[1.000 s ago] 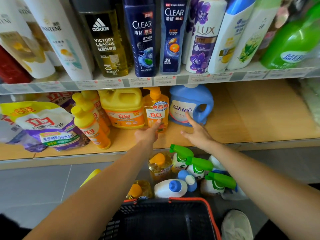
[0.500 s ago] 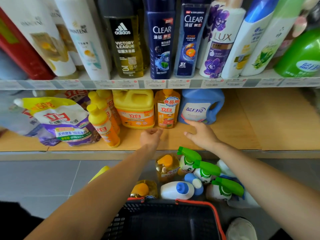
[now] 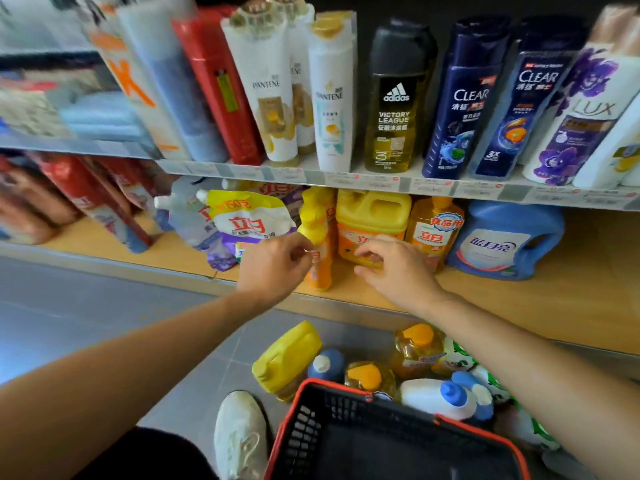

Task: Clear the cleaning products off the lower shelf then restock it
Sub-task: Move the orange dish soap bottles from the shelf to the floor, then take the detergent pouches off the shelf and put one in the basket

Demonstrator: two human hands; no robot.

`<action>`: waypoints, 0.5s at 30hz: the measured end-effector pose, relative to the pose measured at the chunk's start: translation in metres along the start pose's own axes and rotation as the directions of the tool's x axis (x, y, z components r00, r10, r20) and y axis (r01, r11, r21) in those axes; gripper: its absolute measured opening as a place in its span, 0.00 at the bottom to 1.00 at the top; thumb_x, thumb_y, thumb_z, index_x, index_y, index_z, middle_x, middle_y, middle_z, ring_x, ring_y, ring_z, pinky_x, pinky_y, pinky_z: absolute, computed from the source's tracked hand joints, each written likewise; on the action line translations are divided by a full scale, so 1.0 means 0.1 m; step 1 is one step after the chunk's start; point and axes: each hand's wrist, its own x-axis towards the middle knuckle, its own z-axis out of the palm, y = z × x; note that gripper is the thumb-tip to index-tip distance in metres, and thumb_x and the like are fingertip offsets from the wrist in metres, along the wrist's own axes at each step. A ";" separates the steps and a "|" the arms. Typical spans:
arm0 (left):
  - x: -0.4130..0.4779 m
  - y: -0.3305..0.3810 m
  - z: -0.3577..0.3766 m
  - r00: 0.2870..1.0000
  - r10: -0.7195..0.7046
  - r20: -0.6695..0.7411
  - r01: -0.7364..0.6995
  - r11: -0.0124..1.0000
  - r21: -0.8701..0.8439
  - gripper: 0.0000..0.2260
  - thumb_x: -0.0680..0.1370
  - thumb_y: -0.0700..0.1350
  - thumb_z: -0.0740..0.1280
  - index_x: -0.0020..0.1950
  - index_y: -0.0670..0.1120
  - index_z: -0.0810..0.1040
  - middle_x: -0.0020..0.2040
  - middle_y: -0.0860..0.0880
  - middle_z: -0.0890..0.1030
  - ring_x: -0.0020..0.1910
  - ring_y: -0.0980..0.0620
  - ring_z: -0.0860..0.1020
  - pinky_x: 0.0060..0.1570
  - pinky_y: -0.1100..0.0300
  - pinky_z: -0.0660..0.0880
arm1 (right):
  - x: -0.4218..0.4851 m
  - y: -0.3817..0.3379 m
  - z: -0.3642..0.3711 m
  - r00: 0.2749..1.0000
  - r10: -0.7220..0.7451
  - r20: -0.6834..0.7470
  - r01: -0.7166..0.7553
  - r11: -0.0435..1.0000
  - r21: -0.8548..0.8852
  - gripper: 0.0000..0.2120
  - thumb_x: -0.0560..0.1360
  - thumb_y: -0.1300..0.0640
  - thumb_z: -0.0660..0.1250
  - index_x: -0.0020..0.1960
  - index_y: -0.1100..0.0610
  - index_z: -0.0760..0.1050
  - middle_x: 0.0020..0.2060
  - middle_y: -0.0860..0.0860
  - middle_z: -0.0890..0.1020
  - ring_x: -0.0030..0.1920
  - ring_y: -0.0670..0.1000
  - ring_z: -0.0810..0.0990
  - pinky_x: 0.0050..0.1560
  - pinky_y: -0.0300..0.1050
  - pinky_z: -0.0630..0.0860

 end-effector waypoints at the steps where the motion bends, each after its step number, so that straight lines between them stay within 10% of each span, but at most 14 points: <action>1: 0.02 -0.15 -0.16 0.999 -0.025 -0.039 0.026 0.999 0.019 0.06 0.78 0.51 0.68 0.53 0.53 0.83 0.45 0.56 0.85 0.46 0.54 0.82 0.42 0.55 0.79 | 0.05 -0.13 0.01 1.000 -0.025 0.008 0.025 1.000 0.017 0.11 0.73 0.53 0.75 0.54 0.51 0.83 0.48 0.44 0.80 0.47 0.46 0.77 0.47 0.45 0.74; 10: 0.48 -1.21 -0.81 0.891 -0.423 -0.163 0.407 0.905 -0.124 0.22 0.76 0.49 0.72 0.68 0.47 0.73 0.64 0.45 0.76 0.60 0.42 0.78 0.60 0.45 0.75 | 0.85 -1.08 0.30 0.992 -0.074 0.107 0.087 0.990 -0.115 0.29 0.76 0.48 0.72 0.74 0.55 0.70 0.71 0.50 0.75 0.71 0.52 0.71 0.69 0.47 0.68; 15: 0.67 -1.50 -0.78 0.889 -0.456 -0.030 0.413 0.829 -0.377 0.35 0.77 0.44 0.73 0.80 0.47 0.61 0.76 0.45 0.67 0.68 0.43 0.74 0.66 0.48 0.73 | 1.20 -1.24 0.50 0.977 0.068 0.203 -0.008 0.958 -0.286 0.35 0.77 0.46 0.71 0.78 0.55 0.61 0.70 0.55 0.75 0.70 0.58 0.73 0.62 0.54 0.75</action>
